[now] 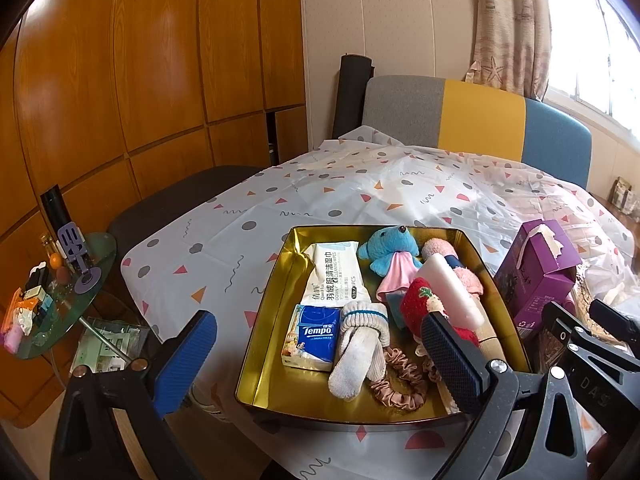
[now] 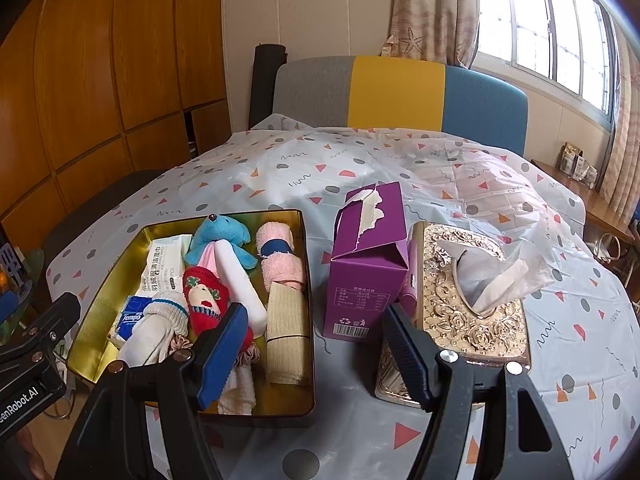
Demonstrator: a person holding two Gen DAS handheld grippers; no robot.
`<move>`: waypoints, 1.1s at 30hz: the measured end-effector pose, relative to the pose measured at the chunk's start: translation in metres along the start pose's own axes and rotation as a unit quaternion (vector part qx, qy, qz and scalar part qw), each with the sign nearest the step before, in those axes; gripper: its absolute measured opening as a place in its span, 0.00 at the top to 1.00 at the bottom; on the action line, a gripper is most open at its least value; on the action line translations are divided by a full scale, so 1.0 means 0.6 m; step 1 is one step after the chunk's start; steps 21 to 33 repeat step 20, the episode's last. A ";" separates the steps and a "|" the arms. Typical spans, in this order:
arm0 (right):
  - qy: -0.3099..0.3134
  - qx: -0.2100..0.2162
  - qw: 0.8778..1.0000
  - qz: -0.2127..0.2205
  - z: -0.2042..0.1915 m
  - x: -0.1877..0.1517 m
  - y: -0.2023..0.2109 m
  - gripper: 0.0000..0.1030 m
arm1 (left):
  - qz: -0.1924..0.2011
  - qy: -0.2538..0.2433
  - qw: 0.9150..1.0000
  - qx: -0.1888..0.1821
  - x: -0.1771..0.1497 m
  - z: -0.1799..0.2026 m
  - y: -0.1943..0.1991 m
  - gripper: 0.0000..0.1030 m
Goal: Organize soft objects
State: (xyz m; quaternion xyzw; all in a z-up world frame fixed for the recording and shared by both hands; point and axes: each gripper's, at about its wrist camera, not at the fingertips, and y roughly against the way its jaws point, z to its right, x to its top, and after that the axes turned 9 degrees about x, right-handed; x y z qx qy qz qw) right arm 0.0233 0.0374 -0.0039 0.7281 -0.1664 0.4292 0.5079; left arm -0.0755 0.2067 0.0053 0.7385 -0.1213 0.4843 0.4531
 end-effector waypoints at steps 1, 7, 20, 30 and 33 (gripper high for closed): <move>0.000 0.000 1.000 -0.001 0.000 0.000 -0.001 0.31 | 0.000 0.001 1.000 -0.001 0.000 -0.001 0.000 0.00; 0.001 0.000 1.000 -0.002 0.000 0.000 0.001 0.31 | 0.000 0.000 1.000 -0.002 0.000 0.000 0.001 0.00; 0.005 0.005 1.000 -0.004 -0.003 -0.003 0.002 0.31 | 0.003 0.014 1.000 -0.008 0.006 -0.010 0.006 0.05; 0.005 0.005 1.000 -0.004 -0.003 -0.003 0.002 0.31 | 0.003 0.014 1.000 -0.008 0.006 -0.010 0.006 0.05; 0.005 0.005 1.000 -0.004 -0.003 -0.003 0.002 0.31 | 0.003 0.014 1.000 -0.008 0.006 -0.010 0.006 0.05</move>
